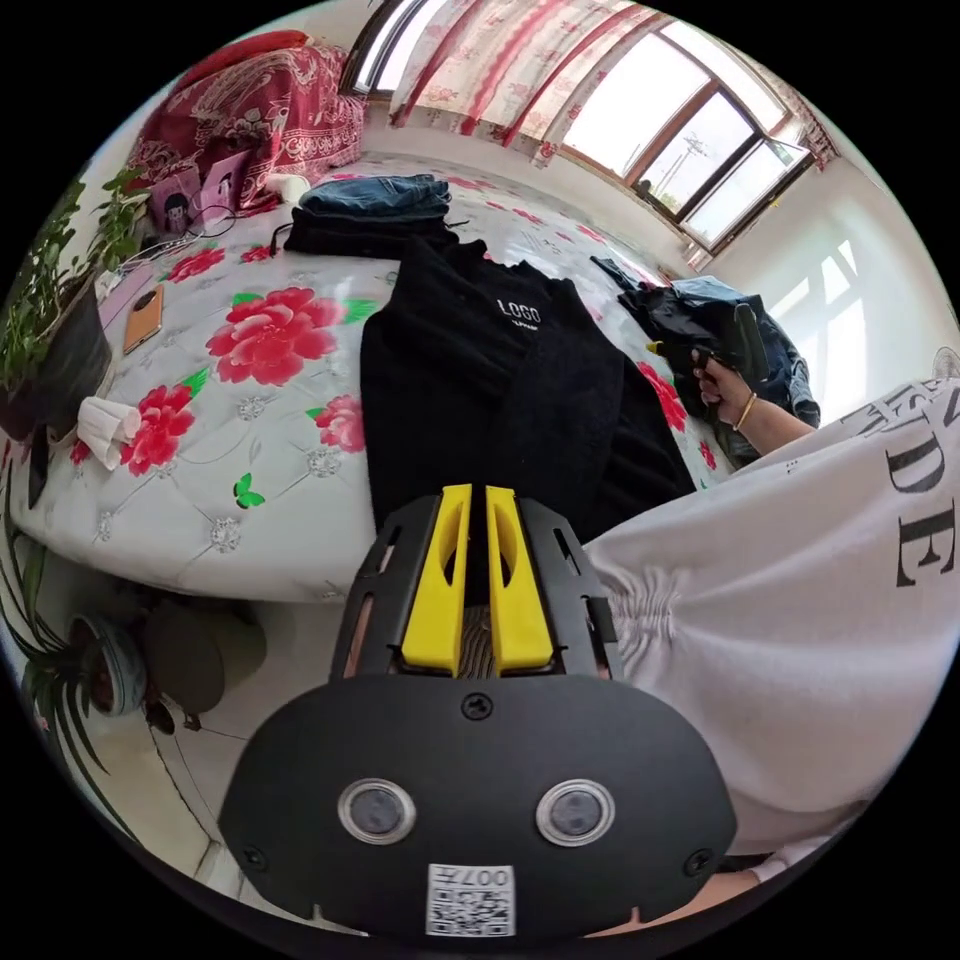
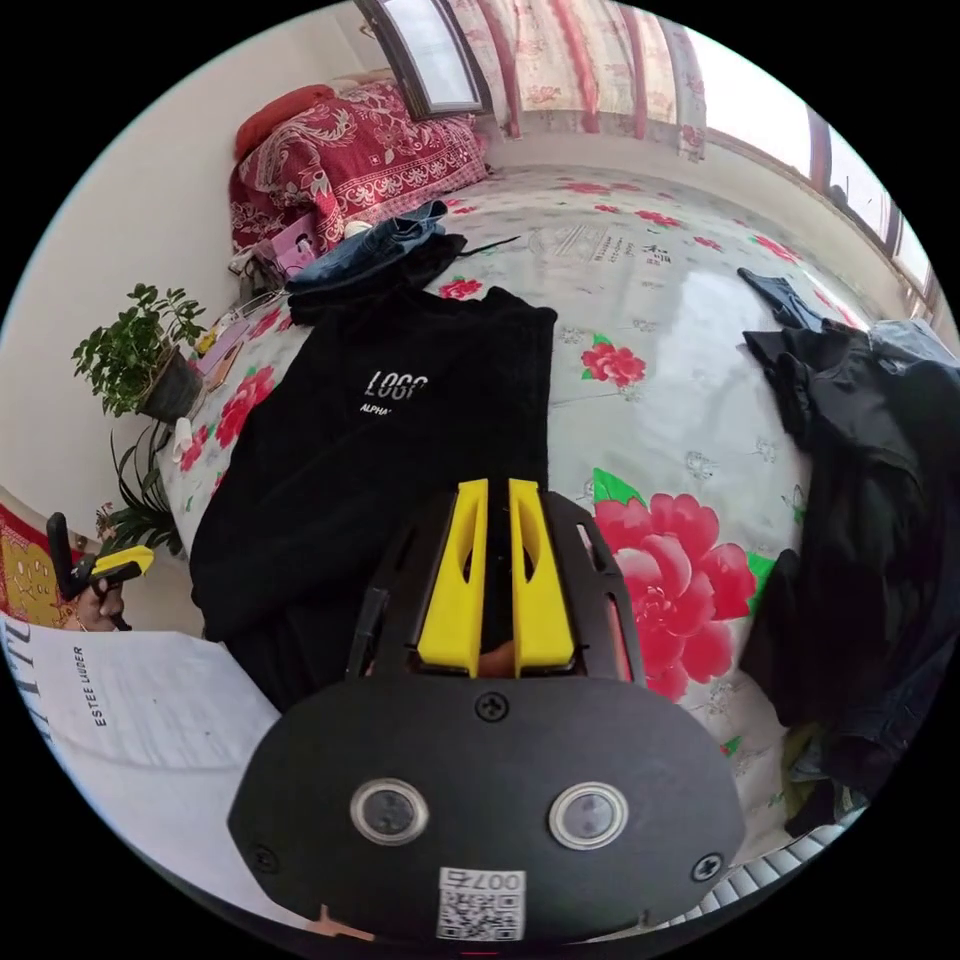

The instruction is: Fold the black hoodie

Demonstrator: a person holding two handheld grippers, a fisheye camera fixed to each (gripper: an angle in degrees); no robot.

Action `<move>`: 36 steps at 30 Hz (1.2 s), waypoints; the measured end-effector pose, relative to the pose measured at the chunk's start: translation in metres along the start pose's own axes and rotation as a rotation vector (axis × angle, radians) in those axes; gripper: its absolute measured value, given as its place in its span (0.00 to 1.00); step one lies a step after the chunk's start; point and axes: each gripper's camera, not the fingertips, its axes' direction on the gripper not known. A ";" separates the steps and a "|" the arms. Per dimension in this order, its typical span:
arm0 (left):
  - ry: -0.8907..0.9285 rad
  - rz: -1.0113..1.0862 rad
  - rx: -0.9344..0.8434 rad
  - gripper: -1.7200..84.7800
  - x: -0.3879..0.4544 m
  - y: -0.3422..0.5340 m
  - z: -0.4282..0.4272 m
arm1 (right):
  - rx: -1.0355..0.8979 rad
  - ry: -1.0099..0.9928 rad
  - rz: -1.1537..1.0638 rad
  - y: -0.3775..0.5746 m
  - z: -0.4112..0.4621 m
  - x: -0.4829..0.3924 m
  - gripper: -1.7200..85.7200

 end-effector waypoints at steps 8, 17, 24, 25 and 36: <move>0.112 0.061 -0.041 0.08 0.037 -0.053 0.047 | -0.213 0.065 -0.130 -0.029 0.068 0.025 0.07; 0.032 0.147 -0.325 0.05 0.091 -0.047 0.107 | -0.127 -0.188 0.098 0.005 -0.016 0.114 0.09; -0.123 -0.328 -0.191 0.12 -0.016 0.010 0.029 | -0.199 -0.281 0.208 0.129 -0.088 0.139 0.11; -0.129 -0.355 -0.193 0.13 -0.022 0.015 0.026 | -0.217 -0.256 0.235 0.152 -0.097 0.140 0.11; -0.282 -0.028 -0.576 0.04 0.017 -0.041 0.110 | -0.423 -0.057 0.046 0.181 -0.102 0.083 0.05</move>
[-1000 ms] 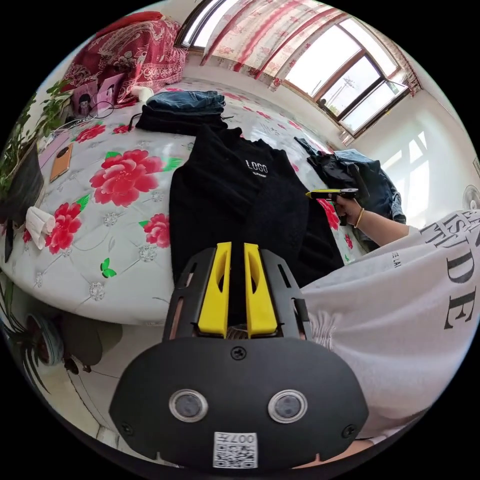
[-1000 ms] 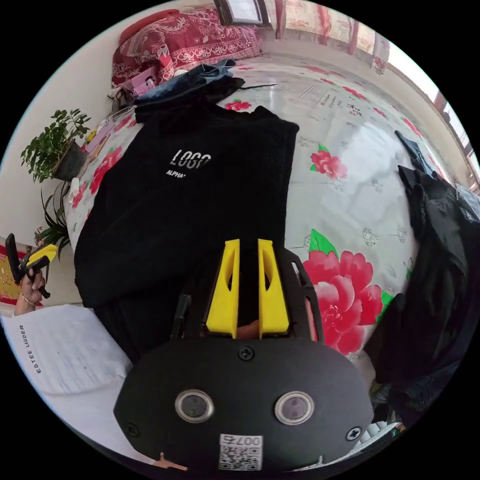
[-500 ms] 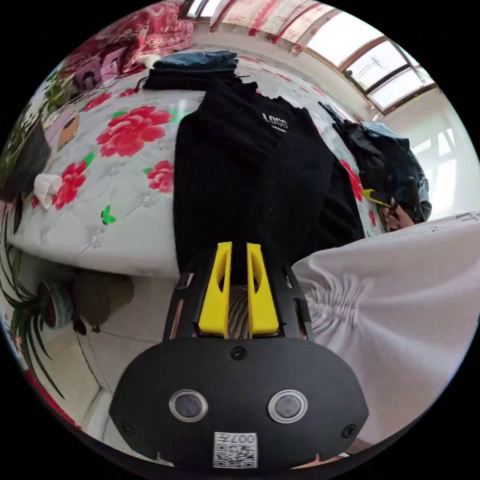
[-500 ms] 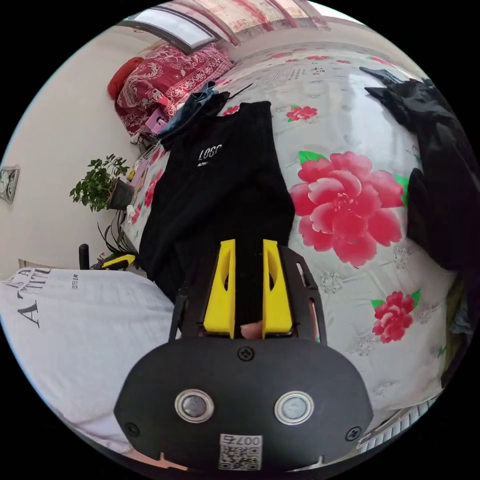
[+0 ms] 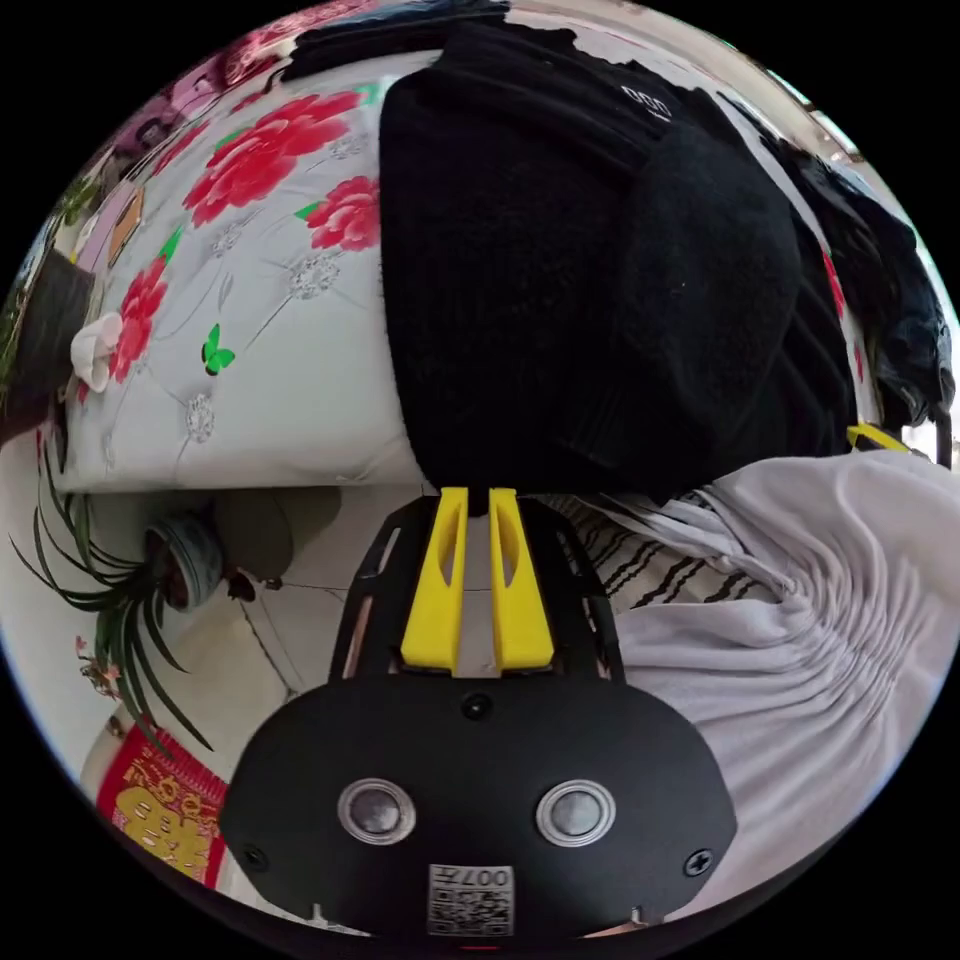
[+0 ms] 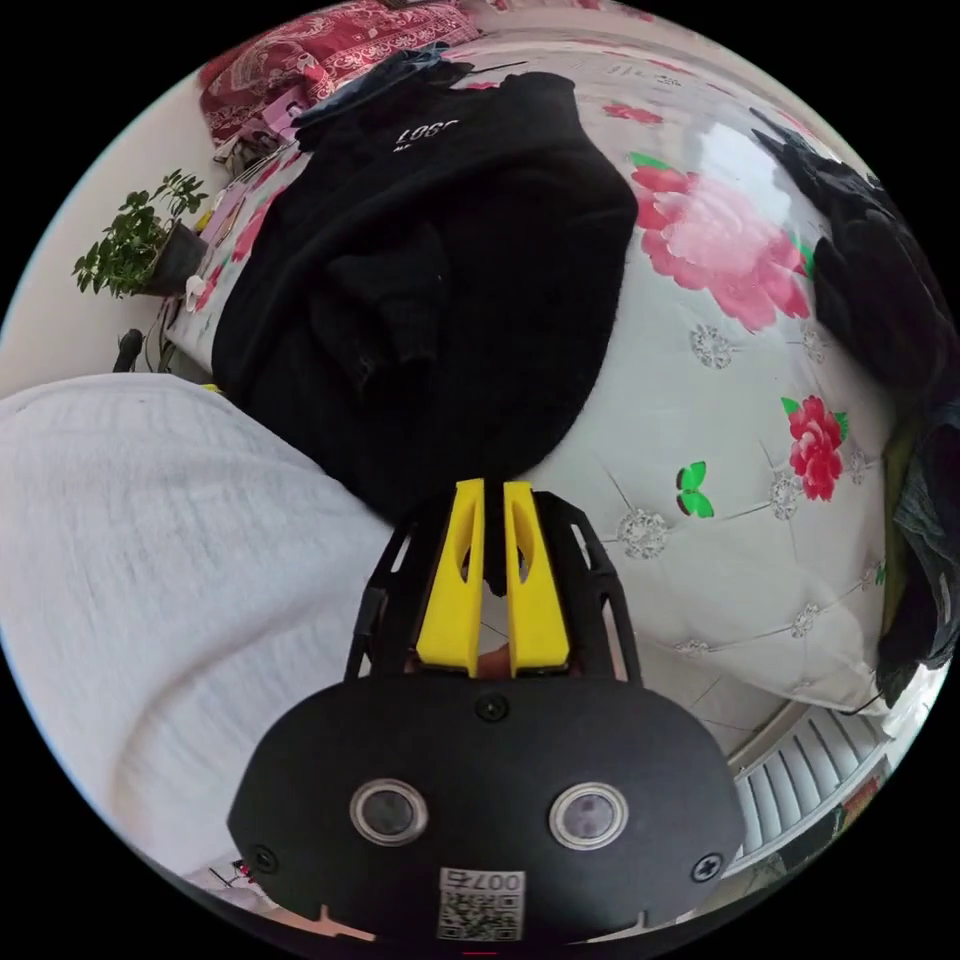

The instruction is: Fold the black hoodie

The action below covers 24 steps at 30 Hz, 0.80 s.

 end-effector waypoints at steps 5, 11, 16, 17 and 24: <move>0.272 0.069 0.128 0.02 -0.036 -0.001 -0.052 | 0.135 -0.217 0.009 -0.018 -0.066 0.036 0.03; 0.664 -0.136 0.531 0.02 -0.140 -0.059 -0.159 | 0.485 -0.432 0.064 -0.085 -0.171 0.080 0.04; 0.724 -0.432 0.681 0.08 -0.185 -0.104 -0.182 | 0.659 -0.426 0.295 -0.146 -0.215 0.112 0.07; 0.727 -0.423 0.719 0.09 -0.186 -0.103 -0.187 | 0.674 -0.406 0.310 -0.149 -0.222 0.114 0.08; 0.403 -0.236 0.556 0.12 -0.148 -0.092 -0.149 | 0.513 -0.234 0.293 -0.123 -0.183 0.121 0.10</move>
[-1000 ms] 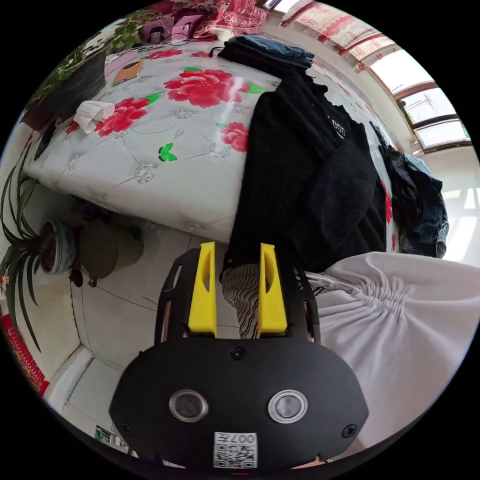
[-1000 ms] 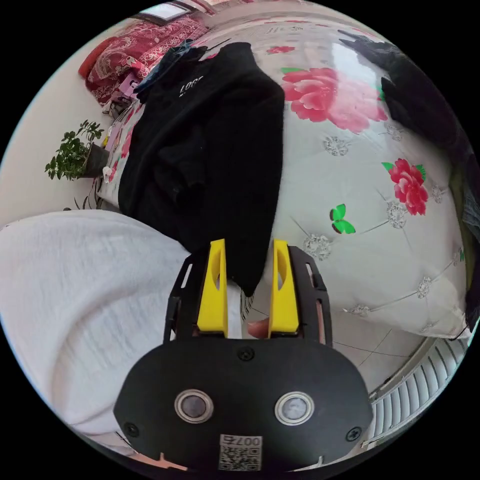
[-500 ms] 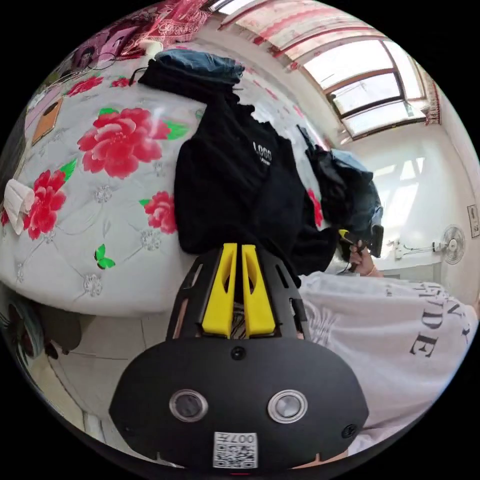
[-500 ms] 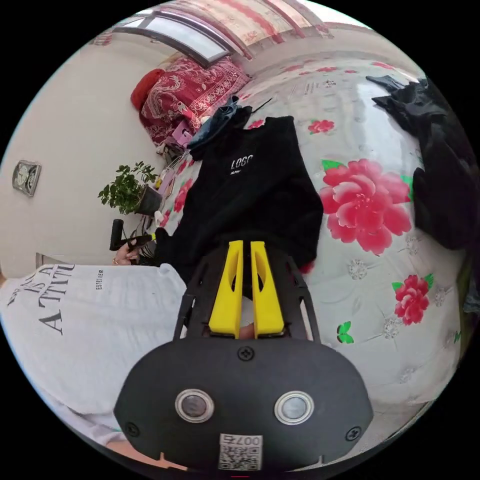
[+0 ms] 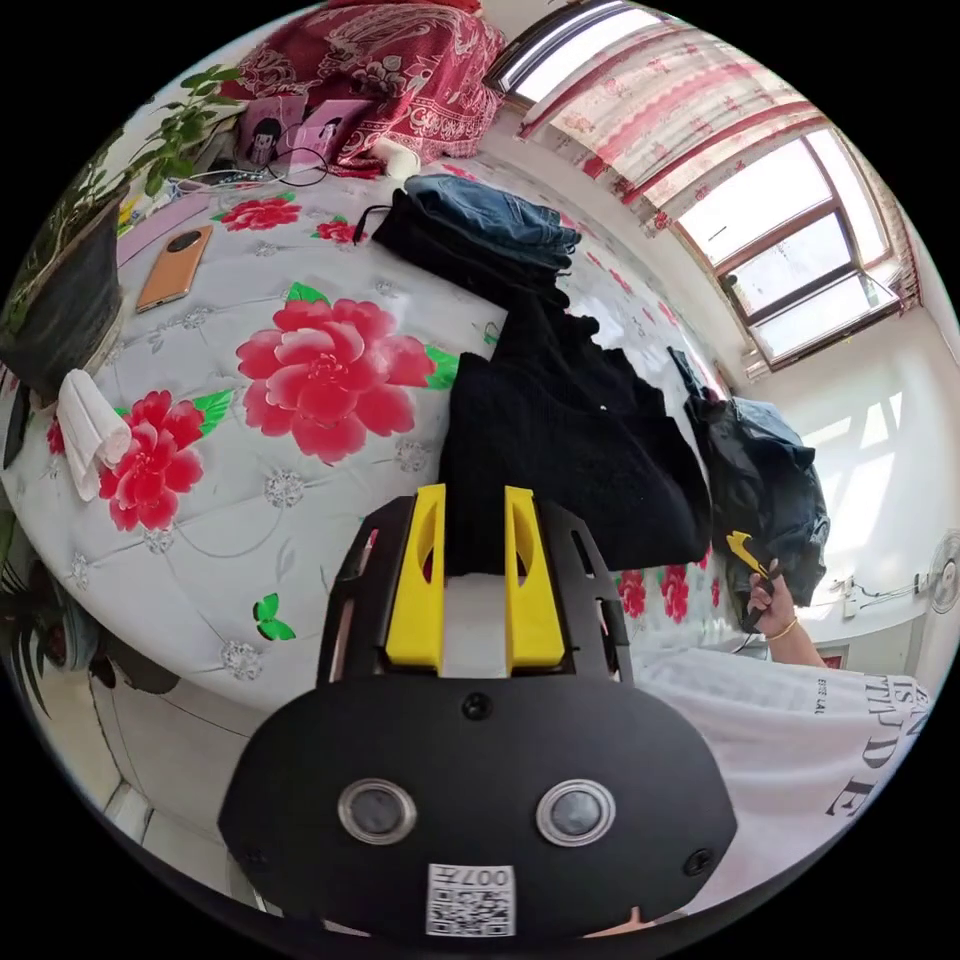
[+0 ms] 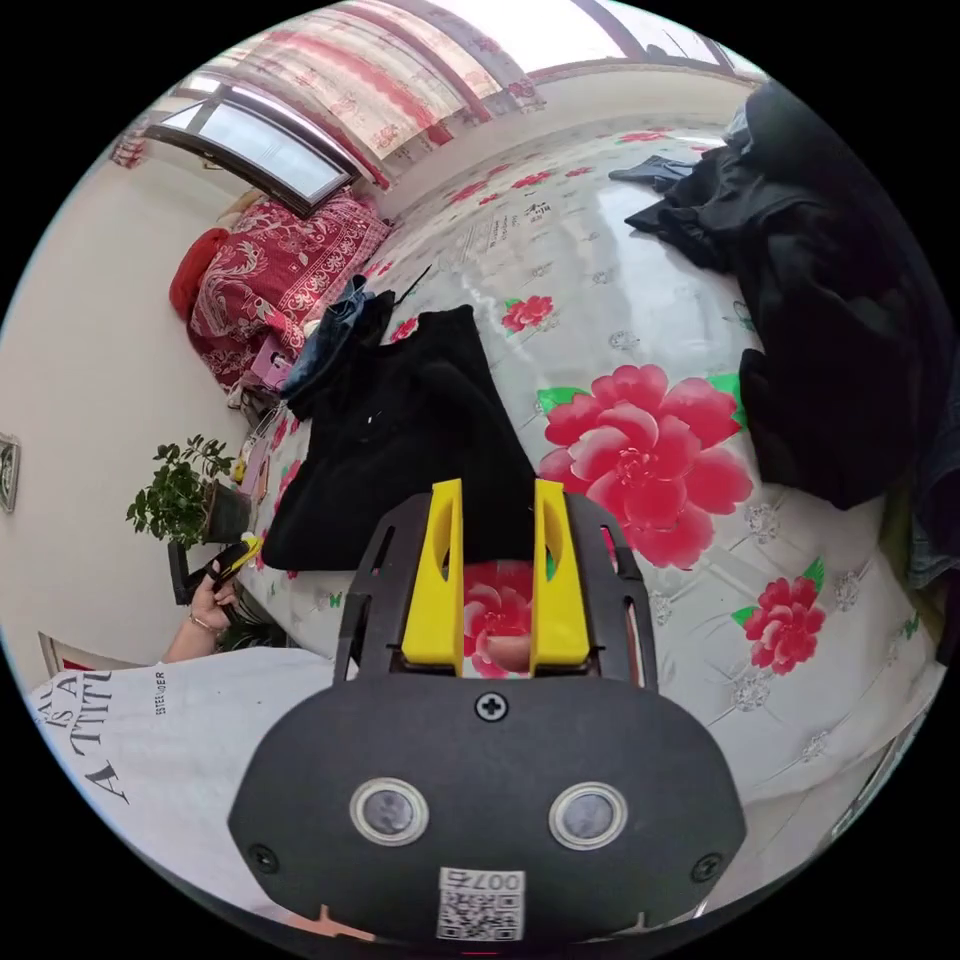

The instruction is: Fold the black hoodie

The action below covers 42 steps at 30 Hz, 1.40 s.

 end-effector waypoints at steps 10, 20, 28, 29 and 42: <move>-0.082 0.102 -0.206 0.10 0.022 -0.023 0.075 | -0.157 0.069 -0.084 -0.015 0.063 -0.017 0.09; -0.040 0.190 -0.236 0.02 0.024 0.004 0.061 | -0.253 -0.008 -0.132 0.014 0.052 -0.009 0.04; 0.115 0.030 -0.201 0.08 -0.012 0.061 0.044 | -0.188 -0.127 0.080 0.099 0.019 0.034 0.08; 0.092 0.018 -0.174 0.09 -0.014 0.057 0.039 | -0.165 -0.086 0.063 0.095 0.015 0.029 0.08; -0.020 0.099 -0.260 0.08 0.029 -0.005 0.115 | -0.348 0.219 -0.311 0.017 0.115 -0.050 0.09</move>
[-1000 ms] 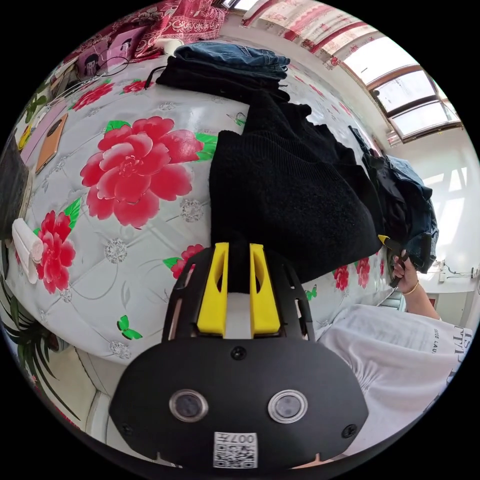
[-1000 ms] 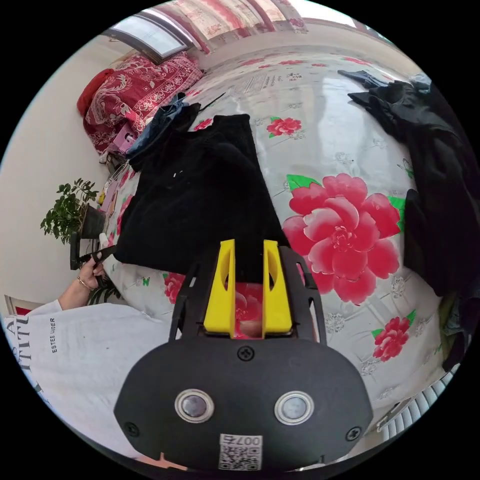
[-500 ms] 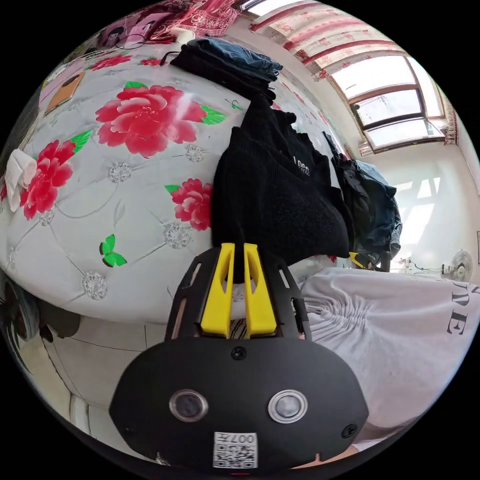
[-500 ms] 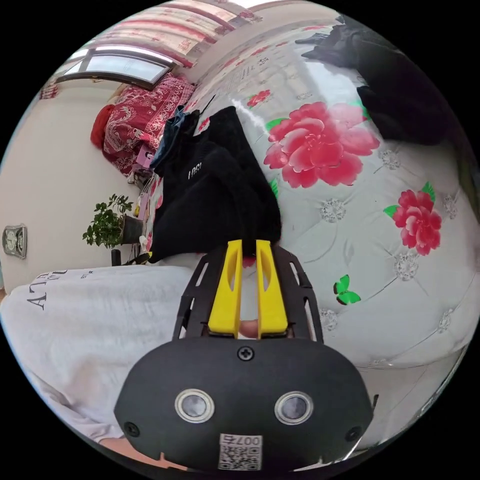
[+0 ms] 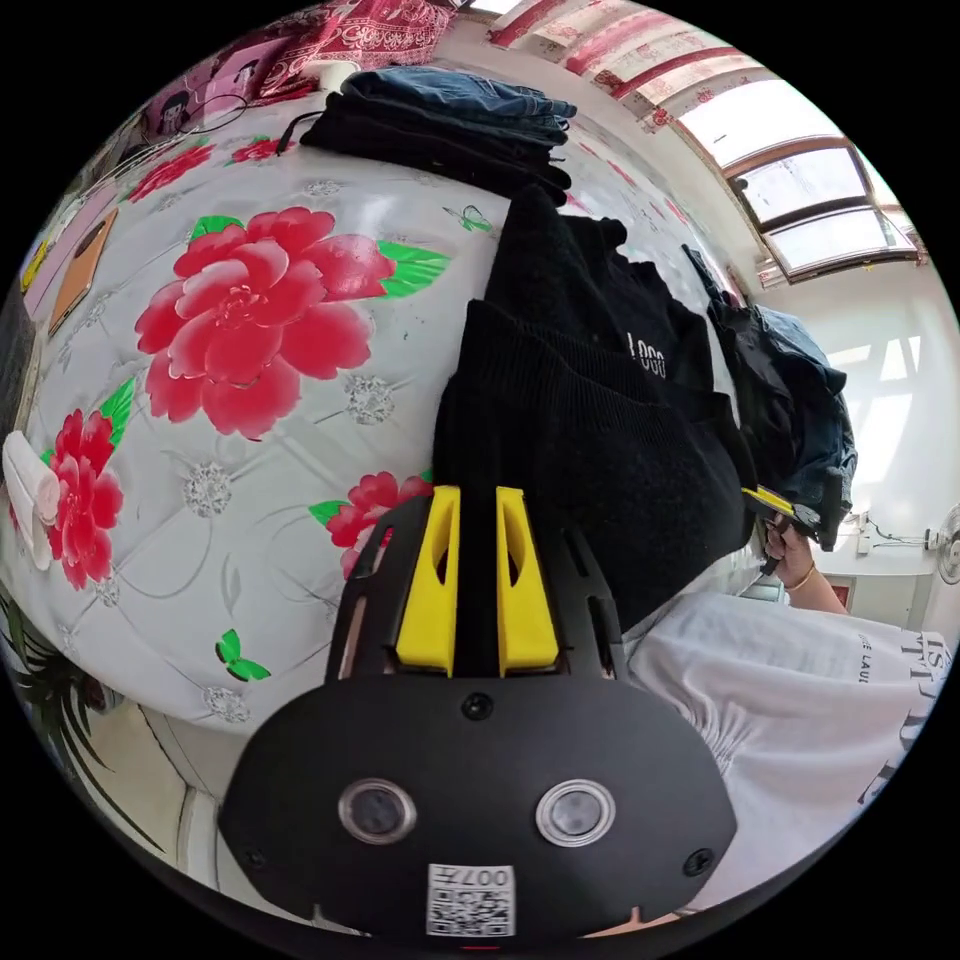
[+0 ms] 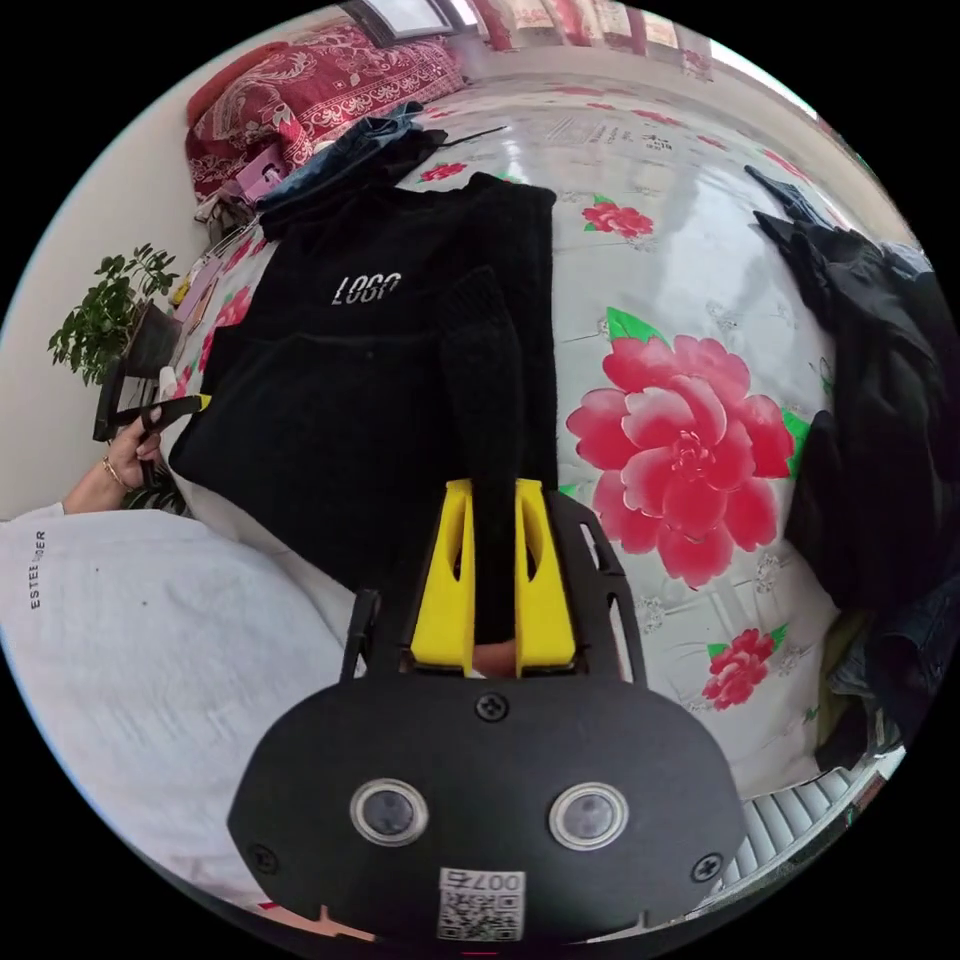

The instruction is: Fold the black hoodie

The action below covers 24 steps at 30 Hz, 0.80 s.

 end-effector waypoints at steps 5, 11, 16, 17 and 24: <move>0.067 0.069 0.115 0.06 0.023 0.010 -0.054 | 0.186 -0.052 -0.002 0.002 -0.068 0.014 0.08; 0.042 0.199 0.373 0.05 0.052 -0.038 -0.129 | 0.427 -0.154 -0.056 -0.035 -0.160 0.044 0.09; -0.127 0.145 0.403 0.08 0.051 -0.119 -0.081 | 0.512 -0.175 0.077 -0.108 -0.154 0.104 0.11; -0.165 0.080 0.315 0.08 0.044 -0.137 -0.051 | 0.456 -0.183 0.152 -0.128 -0.134 0.124 0.11; -0.146 0.102 0.321 0.06 0.070 -0.095 -0.029 | 0.301 -0.243 0.407 -0.085 -0.071 0.213 0.14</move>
